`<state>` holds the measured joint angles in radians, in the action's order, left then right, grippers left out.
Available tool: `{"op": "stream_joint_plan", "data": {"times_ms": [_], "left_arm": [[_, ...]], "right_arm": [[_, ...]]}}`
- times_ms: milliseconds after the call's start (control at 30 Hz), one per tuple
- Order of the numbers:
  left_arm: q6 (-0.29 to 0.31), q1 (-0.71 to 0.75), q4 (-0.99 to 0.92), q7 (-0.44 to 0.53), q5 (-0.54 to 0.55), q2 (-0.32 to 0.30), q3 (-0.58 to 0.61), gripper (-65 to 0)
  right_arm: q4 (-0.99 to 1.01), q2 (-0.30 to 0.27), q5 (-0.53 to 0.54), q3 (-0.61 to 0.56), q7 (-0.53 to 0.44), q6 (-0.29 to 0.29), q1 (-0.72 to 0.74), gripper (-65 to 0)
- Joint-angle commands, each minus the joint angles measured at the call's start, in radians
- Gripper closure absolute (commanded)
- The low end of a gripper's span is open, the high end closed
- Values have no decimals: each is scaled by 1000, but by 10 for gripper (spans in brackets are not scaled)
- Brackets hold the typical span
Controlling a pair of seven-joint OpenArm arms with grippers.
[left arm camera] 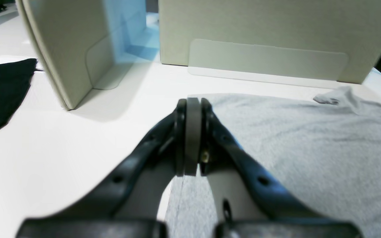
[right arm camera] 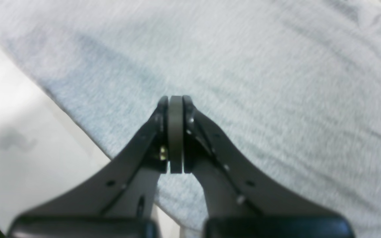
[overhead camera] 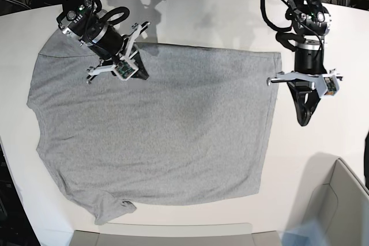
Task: Fold the T-shirt properly
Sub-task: 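Move both grippers down toward the shirt's shoulder corners, then grasp the shirt's shoulder corners with the left and right grippers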
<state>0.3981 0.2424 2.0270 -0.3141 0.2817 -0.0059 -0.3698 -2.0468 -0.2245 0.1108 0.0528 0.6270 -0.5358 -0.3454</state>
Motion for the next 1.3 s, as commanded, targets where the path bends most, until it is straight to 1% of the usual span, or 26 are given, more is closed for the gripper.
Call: {"op": "stream_joint_plan", "data": {"times_ms": [0,33,67,233,333,433,533,567,633,733,767,800,900,1000,1033,1167,1267], "left_arm": [[8,-7,19,25,9,-6,4,0],[8,-7,19,25,9,-7,13,0],[8,-7,19,25,9,-9,22,0],[8,1,19,25,9,-10,53,0],[8,2,19,25,9,-15,64,0],[8,5,19,25,9,-52,93,0],[8,38,19,25,9,-64,117,0],[8,45,19,25,9,-64,122,0],[8,50,19,25,9,-64,136,0],[8,82,19,25,9,-64,142,0],[8,87,19,25,9,-64,142,0],[8,91,19,25,9,-65,142,0],[8,96,19,25,12,-104,145,0],[8,101,19,25,12,-125,171,0],[8,108,19,25,12,-131,180,0],[8,116,19,25,12,-131,228,0],[8,130,19,25,12,-131,251,0]], "right_arm": [[-18,-16,36,-1,-25,-70,12,0],[-18,-16,46,0,-23,-140,19,0],[-18,-8,46,8,-16,-162,26,0],[-19,63,30,78,44,-162,61,0],[-19,66,30,94,87,-162,67,-60],[-19,61,34,94,179,-162,70,-108],[-19,67,36,123,198,-162,78,-105],[-21,73,37,157,195,-162,76,-96],[-21,116,71,250,201,-162,81,-77],[-21,198,154,471,209,-162,95,-54],[-21,215,172,540,232,-162,99,-52],[-21,224,201,612,274,-162,99,-53],[-18,204,304,770,434,-162,95,-53],[-16,179,418,884,555,-162,56,-54],[-15,172,436,908,581,-162,42,-54],[54,162,389,944,586,-162,-8,-54],[157,152,369,974,586,-162,-22,-54]]}}
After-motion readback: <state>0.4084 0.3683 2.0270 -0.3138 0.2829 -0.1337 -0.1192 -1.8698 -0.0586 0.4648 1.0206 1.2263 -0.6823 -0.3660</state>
